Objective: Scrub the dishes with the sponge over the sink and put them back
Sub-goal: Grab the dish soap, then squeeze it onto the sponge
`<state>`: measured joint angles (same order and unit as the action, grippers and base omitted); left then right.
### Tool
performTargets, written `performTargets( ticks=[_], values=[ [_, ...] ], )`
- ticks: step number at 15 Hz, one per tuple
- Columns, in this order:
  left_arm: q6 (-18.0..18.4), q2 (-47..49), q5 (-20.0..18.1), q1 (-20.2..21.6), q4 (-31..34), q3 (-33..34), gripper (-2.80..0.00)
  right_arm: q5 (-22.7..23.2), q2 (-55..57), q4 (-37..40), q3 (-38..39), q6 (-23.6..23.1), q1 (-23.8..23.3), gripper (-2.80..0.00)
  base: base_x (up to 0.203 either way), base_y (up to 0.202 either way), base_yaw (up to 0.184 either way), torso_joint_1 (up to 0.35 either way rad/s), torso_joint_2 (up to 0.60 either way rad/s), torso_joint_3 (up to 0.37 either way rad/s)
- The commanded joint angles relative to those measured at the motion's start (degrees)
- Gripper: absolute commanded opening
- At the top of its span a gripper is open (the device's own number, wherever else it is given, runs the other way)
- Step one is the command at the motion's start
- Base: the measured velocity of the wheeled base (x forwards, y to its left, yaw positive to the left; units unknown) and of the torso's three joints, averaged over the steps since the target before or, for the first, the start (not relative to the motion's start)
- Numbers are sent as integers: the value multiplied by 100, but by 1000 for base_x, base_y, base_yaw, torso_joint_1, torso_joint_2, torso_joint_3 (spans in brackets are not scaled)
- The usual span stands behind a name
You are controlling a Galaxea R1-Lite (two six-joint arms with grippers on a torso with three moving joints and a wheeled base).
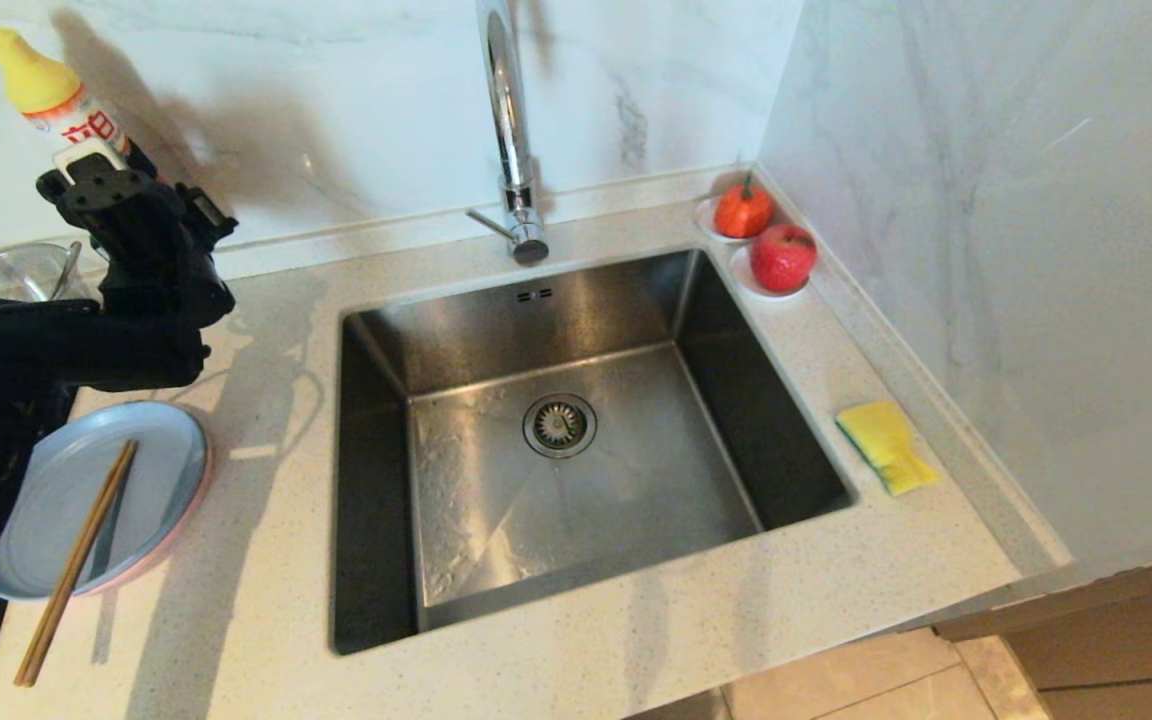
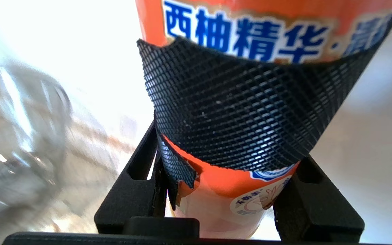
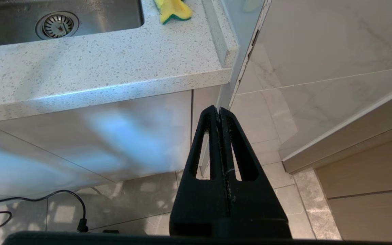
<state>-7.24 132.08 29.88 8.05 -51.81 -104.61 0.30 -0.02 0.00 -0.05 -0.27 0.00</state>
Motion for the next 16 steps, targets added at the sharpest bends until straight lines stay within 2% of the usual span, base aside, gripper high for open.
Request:
performTargets(
  ticks=[1, 4, 6, 9, 12, 14, 16],
  values=[
    [0, -861, 15, -34, 96, 367, -280, 5, 2, 0, -4, -8, 0, -280, 0, 0, 0, 0, 0, 0],
    [7, -1911, -31, -172, 678, 951, -280, 5, 2, 0, -4, -1, 0, -280, 0, 0, 0, 0, 0, 0],
    [-19, -2693, -100, -306, 1373, 1257, -280, 5, 2, 0, -4, -8, 0, -280, 0, 0, 0, 0, 0, 0],
    [13, -3807, -126, -684, 2005, 1855, -280, 5, 2, 0, -2, -2, 0, -280, 0, 0, 0, 0, 0, 0],
    [155, -5001, -128, -1379, 2506, 2637, -280, 5, 2, 0, 2, -3, 0, -280, 0, 0, 0, 0, 0, 0],
    [234, -5690, -133, -1960, 3117, 2867, -280, 5, 2, 0, 4, -5, 0, -280, 0, 0, 0, 0, 0, 0],
    [486, -6240, -167, -2670, 3779, 2964, -280, 5, 2, 0, -4, -8, 0, -280, 0, 0, 0, 0, 0, 0]
  ],
)
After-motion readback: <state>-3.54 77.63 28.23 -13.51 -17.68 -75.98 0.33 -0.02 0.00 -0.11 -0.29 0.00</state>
